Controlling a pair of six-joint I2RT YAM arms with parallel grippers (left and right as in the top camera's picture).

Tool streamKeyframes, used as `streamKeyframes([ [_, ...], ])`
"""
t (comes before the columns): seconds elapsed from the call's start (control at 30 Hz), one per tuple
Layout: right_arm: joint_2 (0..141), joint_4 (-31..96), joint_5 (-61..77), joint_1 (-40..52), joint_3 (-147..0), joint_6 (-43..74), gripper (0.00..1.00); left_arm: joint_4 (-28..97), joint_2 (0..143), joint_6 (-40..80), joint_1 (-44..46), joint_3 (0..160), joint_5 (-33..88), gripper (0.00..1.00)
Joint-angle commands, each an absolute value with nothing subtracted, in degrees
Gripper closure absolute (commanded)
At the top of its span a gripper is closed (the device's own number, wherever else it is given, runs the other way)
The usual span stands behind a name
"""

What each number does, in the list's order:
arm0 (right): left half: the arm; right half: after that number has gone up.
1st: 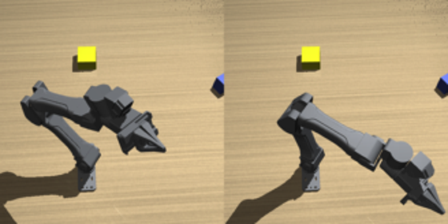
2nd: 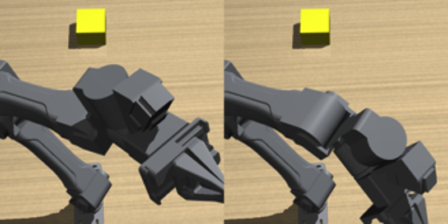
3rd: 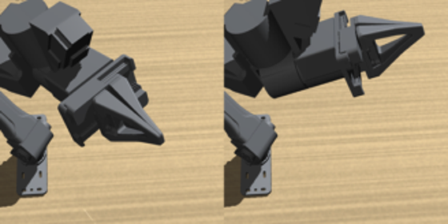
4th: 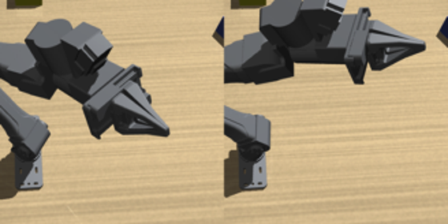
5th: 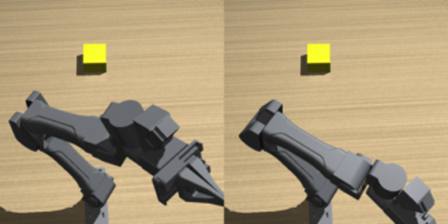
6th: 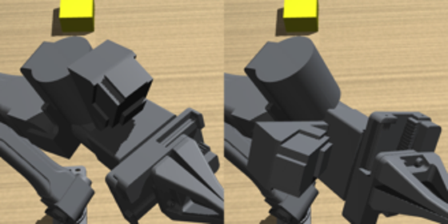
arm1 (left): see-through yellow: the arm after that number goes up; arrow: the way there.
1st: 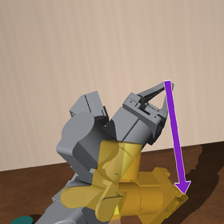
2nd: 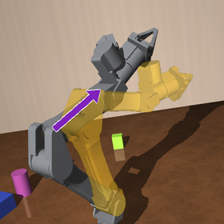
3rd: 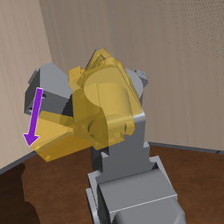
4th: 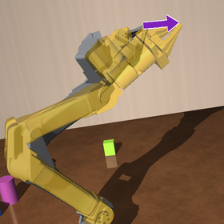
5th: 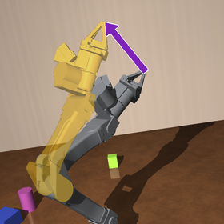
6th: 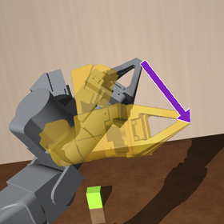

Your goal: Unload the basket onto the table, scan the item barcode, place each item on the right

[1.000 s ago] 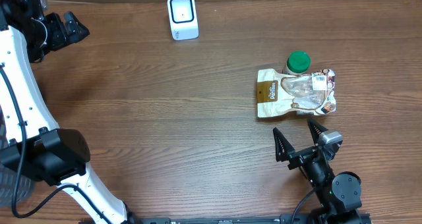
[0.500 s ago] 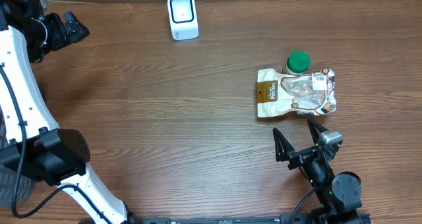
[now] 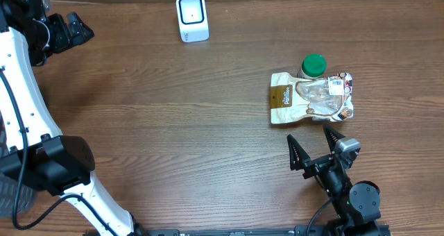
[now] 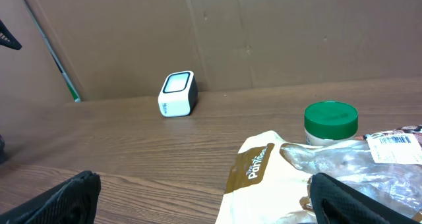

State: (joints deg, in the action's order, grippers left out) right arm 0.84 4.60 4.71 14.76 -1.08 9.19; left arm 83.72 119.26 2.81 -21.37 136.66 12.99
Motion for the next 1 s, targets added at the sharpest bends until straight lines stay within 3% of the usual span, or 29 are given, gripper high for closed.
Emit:
streamKeyframes([
  [0.0, 0.16, 4.34, 5.17, 15.05, -0.45, 9.10, 0.00, 83.68, 118.76, 2.13, -20.97, 137.36, 12.91, 0.00],
  [0.53, 0.16, 4.34, 5.17, 15.05, -0.45, 9.10, 0.00, 83.70, 114.10, 2.11, -17.65, 137.36, 12.88, 0.01],
  [0.97, 0.16, 4.34, 5.17, 15.05, -0.45, 9.10, 0.00, 83.72, 97.89, 2.13, 1.19, 137.36, 12.91, 0.00],
])
